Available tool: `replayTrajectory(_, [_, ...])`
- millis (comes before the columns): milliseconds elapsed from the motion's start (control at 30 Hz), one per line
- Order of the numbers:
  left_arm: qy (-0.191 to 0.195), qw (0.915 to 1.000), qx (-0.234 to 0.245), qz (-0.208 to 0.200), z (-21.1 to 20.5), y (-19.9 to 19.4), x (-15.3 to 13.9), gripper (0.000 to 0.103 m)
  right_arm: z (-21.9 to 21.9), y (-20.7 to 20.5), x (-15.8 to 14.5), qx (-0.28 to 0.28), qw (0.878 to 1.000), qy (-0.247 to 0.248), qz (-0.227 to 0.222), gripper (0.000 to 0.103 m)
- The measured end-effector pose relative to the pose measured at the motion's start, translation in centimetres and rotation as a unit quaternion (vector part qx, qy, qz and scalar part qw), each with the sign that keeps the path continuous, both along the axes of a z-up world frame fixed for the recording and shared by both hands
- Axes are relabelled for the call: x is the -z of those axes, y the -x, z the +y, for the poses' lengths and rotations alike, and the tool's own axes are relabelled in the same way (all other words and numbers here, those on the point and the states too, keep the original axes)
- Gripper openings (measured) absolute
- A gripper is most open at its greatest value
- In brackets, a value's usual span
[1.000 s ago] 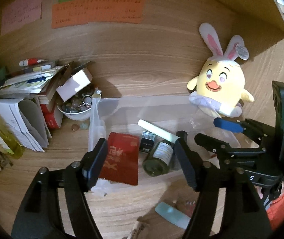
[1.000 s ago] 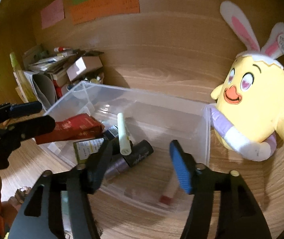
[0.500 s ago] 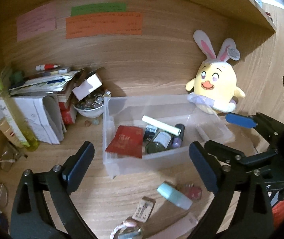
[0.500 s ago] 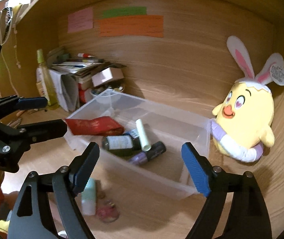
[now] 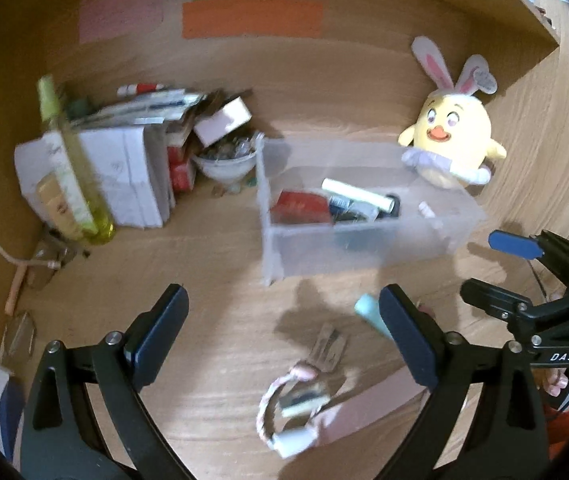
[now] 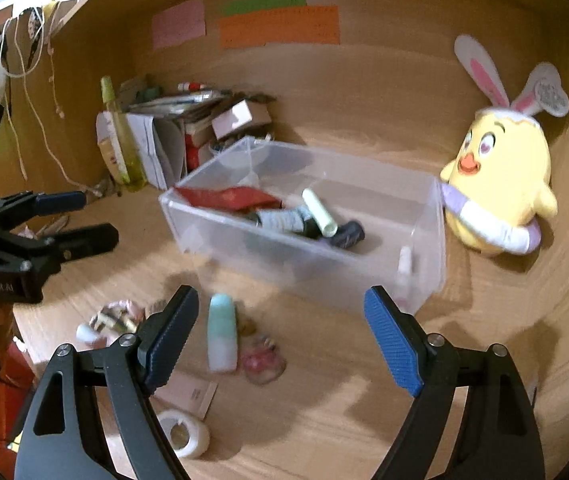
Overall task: Organize objects
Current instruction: 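Withdraw both grippers from the box back toward the remaining items, then grasp the small metal tag with the left gripper while the right gripper grasps the pink keychain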
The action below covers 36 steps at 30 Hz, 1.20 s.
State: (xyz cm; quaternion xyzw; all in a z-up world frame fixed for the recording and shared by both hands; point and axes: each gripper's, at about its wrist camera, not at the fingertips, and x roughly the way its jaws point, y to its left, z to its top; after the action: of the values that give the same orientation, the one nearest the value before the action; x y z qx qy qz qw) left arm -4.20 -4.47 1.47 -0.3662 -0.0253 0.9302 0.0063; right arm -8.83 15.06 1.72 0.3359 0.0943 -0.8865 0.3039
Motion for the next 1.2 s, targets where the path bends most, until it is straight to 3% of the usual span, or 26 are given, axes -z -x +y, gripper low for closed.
replayTrajectory(267, [-0.031, 0.9979, -0.019, -0.054, -1.7, -0.9, 3.6, 0.097, -0.2, -0.7, 2.4, 0.004, 0.999, -0.009, -0.038, 0.083])
replayTrajectory(400, [-0.046, 0.9974, -0.027, -0.048, -1.8, -2.1, 4.4, 0.097, -0.4, -0.6, 3.0, 0.005, 0.999, -0.011, -0.047, 0.083])
replayTrajectory(533, [-0.049, 0.9974, -0.016, -0.051, -1.0, -2.7, 4.8, 0.072, -0.6, -0.6, 3.9, 0.007, 0.998, -0.019, -0.056, 0.083])
replayTrajectory(667, [-0.057, 0.9969, -0.006, -0.054, -0.3, -2.8, 5.2, 0.07, -0.8, -0.5, 4.7, 0.009, 0.997, -0.023, -0.068, 0.083])
replayTrajectory(867, [-0.083, 0.9935, -0.002, -0.077, -0.4, -2.7, 6.4, 0.057, -1.1, -0.5, 5.2, 0.007, 0.997, -0.03, -0.071, 0.081])
replayTrajectory(1000, [-0.1, 0.9915, -0.01, -0.083, -1.1, -3.2, 6.8, 0.054, -0.9, 0.1, 5.3, 0.009, 0.997, -0.025, -0.078, 0.061])
replayTrajectory(1200, [-0.104, 0.9915, 0.002, -0.078, -0.7, -3.9, 6.4, 0.054, -0.8, 1.1, 5.6, 0.01, 0.996, -0.023, -0.091, 0.051])
